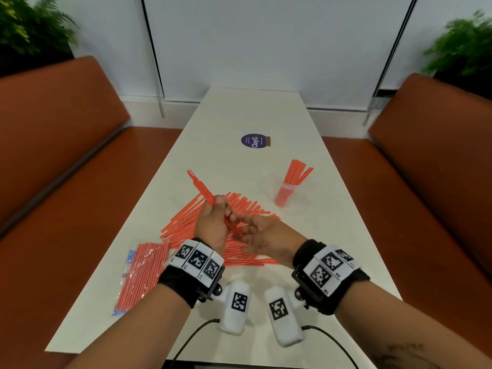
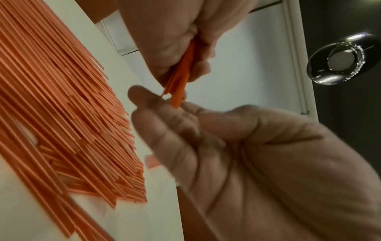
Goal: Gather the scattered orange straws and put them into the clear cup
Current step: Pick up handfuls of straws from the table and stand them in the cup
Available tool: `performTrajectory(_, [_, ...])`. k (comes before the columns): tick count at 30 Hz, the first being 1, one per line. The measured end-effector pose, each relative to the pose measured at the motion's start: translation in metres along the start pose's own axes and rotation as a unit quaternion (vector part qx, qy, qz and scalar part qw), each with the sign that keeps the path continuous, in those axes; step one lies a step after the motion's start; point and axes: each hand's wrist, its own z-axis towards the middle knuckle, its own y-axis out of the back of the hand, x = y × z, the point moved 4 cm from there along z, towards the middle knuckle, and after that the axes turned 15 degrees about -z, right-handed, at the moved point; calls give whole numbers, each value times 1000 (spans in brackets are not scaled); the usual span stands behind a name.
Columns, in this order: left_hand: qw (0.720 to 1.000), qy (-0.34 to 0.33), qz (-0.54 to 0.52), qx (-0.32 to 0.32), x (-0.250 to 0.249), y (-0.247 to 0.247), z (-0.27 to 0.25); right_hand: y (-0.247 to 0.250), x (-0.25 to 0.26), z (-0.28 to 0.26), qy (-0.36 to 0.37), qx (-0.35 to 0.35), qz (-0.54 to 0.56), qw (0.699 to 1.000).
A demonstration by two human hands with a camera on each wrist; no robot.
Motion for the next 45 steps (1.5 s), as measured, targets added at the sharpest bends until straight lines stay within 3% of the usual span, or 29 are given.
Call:
performTrajectory(1, [1000, -3, -5, 1, -3, 4, 1, 0, 0, 3, -3, -36, -125, 992])
performTrajectory(2, [1000, -9, -6, 4, -7, 9, 2, 2, -2, 4, -4, -77, -284, 956])
performTrajectory(4, [1000, -18, 9, 14, -13, 19, 4, -4, -7, 9, 51, -107, -568, 815])
performTrajectory(5, [1000, -17, 19, 15, -16, 24, 5, -11, -11, 13, 88, -95, -651, 748])
performTrajectory(6, [999, -15, 30, 15, -18, 29, 5, -16, -16, 17, 103, -76, -696, 706])
performTrajectory(14, [998, -10, 58, 0, -25, 54, -2, -32, -23, 38, 51, -25, -769, 637])
performTrajectory(18, [999, 8, 53, 0, -26, 60, -5, -32, -21, 35, 44, -32, -756, 652])
performTrajectory(21, [998, -1, 61, -15, -29, 62, -4, -27, -23, 38, 51, -52, -715, 696])
performTrajectory(29, [994, -6, 95, -56, -34, 56, -3, 3, 8, 36, 76, -138, -399, 903])
performTrajectory(31, [993, 14, 108, -49, -29, 51, -2, 14, 15, 37, 80, -183, -298, 933])
performTrajectory(33, [992, 38, 117, -33, -23, 45, -2, 24, 22, 33, 82, -229, -221, 944])
performTrajectory(37, [986, 74, 148, -9, -10, 35, -3, 34, 28, 25, 119, -243, -82, 959])
performTrajectory(45, [973, 135, 186, 19, 7, 22, -10, 48, 16, 12, 93, -341, 119, 928])
